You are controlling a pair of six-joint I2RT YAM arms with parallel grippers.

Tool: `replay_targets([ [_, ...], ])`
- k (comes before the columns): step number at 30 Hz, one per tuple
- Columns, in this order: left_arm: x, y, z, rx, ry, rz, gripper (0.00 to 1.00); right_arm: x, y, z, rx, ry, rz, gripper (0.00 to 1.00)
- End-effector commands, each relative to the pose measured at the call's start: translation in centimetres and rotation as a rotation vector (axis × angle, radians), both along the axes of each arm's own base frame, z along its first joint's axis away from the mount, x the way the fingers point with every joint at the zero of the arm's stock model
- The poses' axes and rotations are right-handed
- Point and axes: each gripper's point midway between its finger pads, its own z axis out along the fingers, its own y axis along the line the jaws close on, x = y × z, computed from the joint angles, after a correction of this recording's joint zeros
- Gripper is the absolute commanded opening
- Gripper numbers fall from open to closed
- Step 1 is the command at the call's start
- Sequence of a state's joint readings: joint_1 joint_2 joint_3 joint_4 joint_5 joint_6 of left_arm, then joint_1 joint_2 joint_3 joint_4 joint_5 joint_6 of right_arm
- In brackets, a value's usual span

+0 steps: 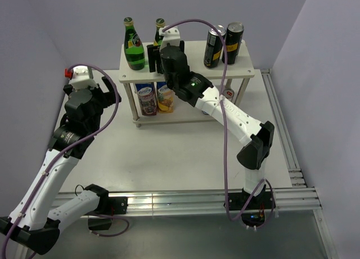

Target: Place and organize the beverage onto the shelf

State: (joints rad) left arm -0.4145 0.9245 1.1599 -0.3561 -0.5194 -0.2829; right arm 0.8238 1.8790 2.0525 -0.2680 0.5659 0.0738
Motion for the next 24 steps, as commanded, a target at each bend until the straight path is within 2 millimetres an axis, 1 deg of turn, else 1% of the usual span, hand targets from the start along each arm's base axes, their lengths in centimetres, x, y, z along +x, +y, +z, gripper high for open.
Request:
replay_targets([
  [1,-0.1,-0.1,1.0,-0.031,-0.042,-0.01,0.99,-0.3,-1.3,3.3,0.082,-0.069,-0.03,0.06],
  [2,-0.1,0.0,1.0,-0.031,-0.041,-0.009,0.99,-0.3,-1.3,3.3,0.081,-0.069,-0.033,0.13],
  [3,-0.1,-0.1,1.0,-0.03,-0.04,-0.009,0.99,-0.2,-1.5,3.1,0.079,-0.066,-0.039,0.25],
  [4,-0.1,-0.1,0.9,-0.03,-0.038,-0.01,0.99,-0.3,-1.5,3.0,0.078,-0.065,-0.039,0.47],
  [6,-0.1,-0.1,0.9,-0.03,-0.038,-0.01,0.99,-0.5,-1.7,3.0,0.083,-0.067,-0.042,0.63],
  [7,0.0,-0.1,0.9,-0.031,-0.038,-0.009,0.99,-0.5,-1.8,2.9,0.082,-0.068,-0.042,0.74],
  [8,-0.1,0.0,0.9,-0.03,-0.039,-0.009,0.99,-0.6,-1.9,3.0,0.085,-0.07,-0.042,0.78],
  [10,0.0,0.0,0.9,-0.031,-0.038,-0.009,0.99,-0.7,-2.0,3.0,0.084,-0.068,-0.044,0.91],
  [14,0.0,0.0,0.8,-0.031,-0.037,-0.009,0.99,-1.0,-2.4,2.9,0.084,-0.065,-0.047,0.94],
  [15,0.0,0.0,0.9,-0.031,-0.037,-0.009,0.99,-1.1,-2.4,2.6,0.084,-0.063,-0.046,0.95],
  [16,0.0,0.0,0.8,-0.03,-0.035,-0.007,0.99,-1.1,-2.4,2.5,0.081,-0.061,-0.046,1.0],
  [22,0.0,0.1,0.8,-0.03,-0.034,-0.005,0.99,-1.9,-3.1,2.2,0.096,-0.053,-0.045,1.0],
  [24,0.0,0.1,0.8,-0.03,-0.035,-0.004,0.99,-2.5,-3.2,2.2,0.1,-0.055,-0.038,1.0],
])
